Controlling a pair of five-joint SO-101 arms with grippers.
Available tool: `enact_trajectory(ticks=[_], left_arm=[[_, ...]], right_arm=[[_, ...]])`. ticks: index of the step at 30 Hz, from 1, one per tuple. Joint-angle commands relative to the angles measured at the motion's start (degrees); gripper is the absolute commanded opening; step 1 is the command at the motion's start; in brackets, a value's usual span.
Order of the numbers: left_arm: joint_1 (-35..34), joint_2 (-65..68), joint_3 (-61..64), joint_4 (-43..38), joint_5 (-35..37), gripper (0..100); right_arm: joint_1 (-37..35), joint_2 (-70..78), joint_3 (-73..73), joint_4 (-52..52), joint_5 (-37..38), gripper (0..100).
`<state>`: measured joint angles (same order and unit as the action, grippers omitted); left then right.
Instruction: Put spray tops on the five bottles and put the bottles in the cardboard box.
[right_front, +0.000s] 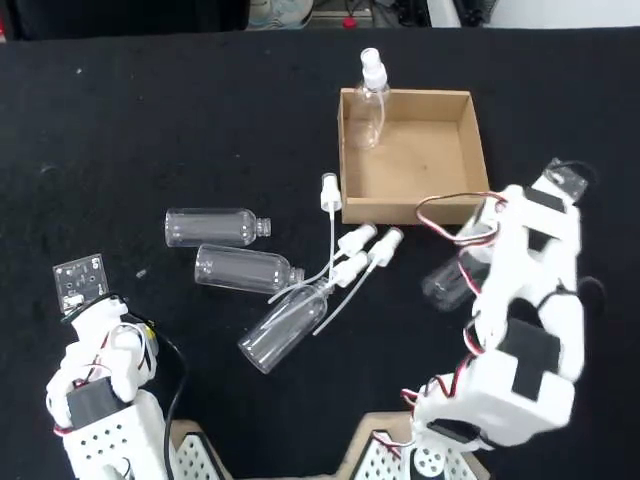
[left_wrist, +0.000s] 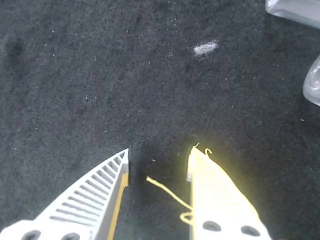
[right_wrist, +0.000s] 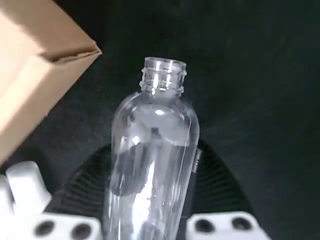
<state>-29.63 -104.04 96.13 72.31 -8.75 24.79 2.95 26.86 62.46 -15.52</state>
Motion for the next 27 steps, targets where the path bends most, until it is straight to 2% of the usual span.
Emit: enact_trajectory(ticks=[1, 4, 7, 11, 18, 20, 25, 27], left_arm=[[-0.2, -0.4, 1.2, 0.4, -0.3, 19], [-0.2, -0.4, 1.2, 0.4, -0.3, 19], [-0.2, -0.4, 1.2, 0.4, -0.3, 19], [-0.2, -0.4, 1.2, 0.4, -0.3, 19], [0.9, -0.4, 1.2, 0.4, -0.4, 19], [2.4, -0.4, 1.2, 0.4, -0.3, 19], [3.6, -0.4, 1.2, 0.4, -0.3, 19], [3.6, -0.4, 1.2, 0.4, -0.3, 19]], right_arm=[[2.6, -7.0, 1.4, 0.4, 22.2, 3.6], [4.8, -10.2, 5.0, -1.8, 39.9, 3.5], [6.2, -13.5, 9.3, -3.6, 54.2, 3.3], [6.9, -17.1, 15.3, -5.8, 66.0, 3.3], [6.9, -18.4, 22.5, -15.6, 67.7, 3.7], [7.0, -18.5, 22.0, -13.7, 67.1, 5.2], [6.7, -18.5, 18.2, -4.8, 62.8, 23.7], [6.5, -18.5, 15.0, -0.1, 62.4, 25.5]])
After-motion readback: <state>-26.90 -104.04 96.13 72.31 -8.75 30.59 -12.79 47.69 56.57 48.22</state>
